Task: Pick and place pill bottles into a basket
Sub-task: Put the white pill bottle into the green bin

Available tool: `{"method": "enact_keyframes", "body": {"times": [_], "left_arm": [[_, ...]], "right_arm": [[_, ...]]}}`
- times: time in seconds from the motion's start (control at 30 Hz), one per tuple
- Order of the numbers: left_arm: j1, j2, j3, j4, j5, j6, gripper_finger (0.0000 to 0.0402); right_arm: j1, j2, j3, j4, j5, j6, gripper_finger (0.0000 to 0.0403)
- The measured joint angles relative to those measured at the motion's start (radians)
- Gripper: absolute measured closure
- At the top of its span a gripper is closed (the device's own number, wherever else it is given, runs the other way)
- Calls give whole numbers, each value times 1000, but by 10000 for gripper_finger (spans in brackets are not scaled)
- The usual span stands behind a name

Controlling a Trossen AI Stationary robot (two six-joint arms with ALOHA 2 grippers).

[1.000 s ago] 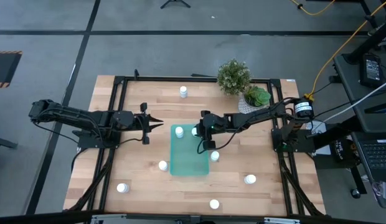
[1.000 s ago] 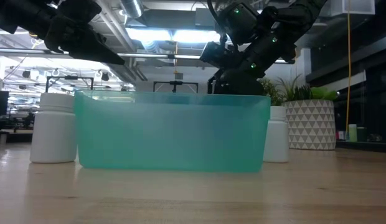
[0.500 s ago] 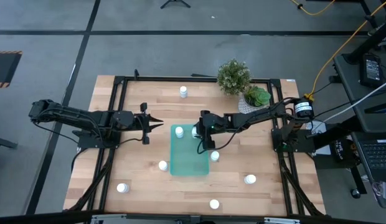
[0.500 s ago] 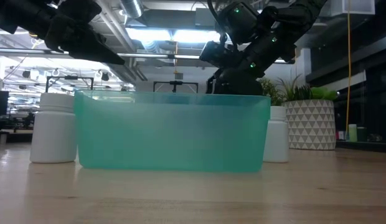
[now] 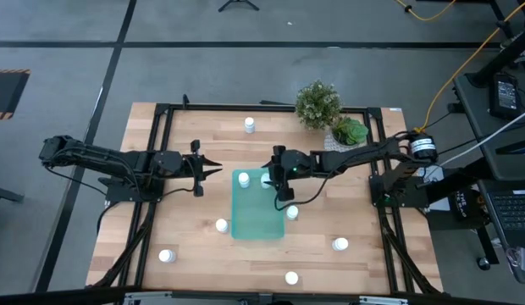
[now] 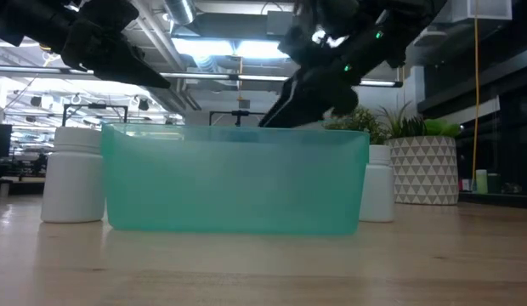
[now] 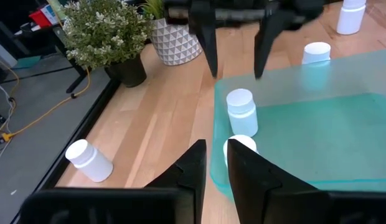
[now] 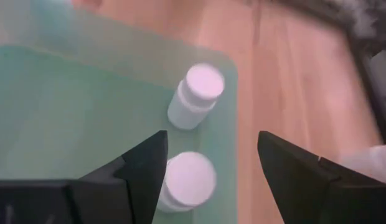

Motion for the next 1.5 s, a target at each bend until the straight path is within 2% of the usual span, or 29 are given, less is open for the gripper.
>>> {"method": "enact_keyframes", "body": {"times": [0.4,0.63,0.8,1.13,1.3,1.37,1.5], "left_arm": [[0,0,0,-8,0,0,332],[0,0,0,-8,0,0,335],[0,0,0,-9,0,0,332],[0,0,0,-8,0,0,333],[0,0,0,-8,0,0,332],[0,0,0,-8,0,-5,333],[0,0,0,-9,16,-65,338]], "right_arm": [[-7,-239,-31,-148,-10,-49,153],[-36,-355,-231,55,-40,14,153],[-39,-421,-314,136,-44,31,153],[-40,-428,-357,149,-45,61,153],[-40,-419,-357,139,-47,134,153],[-40,-421,-357,124,-82,146,153],[-38,-427,-345,41,-232,208,153]]}}
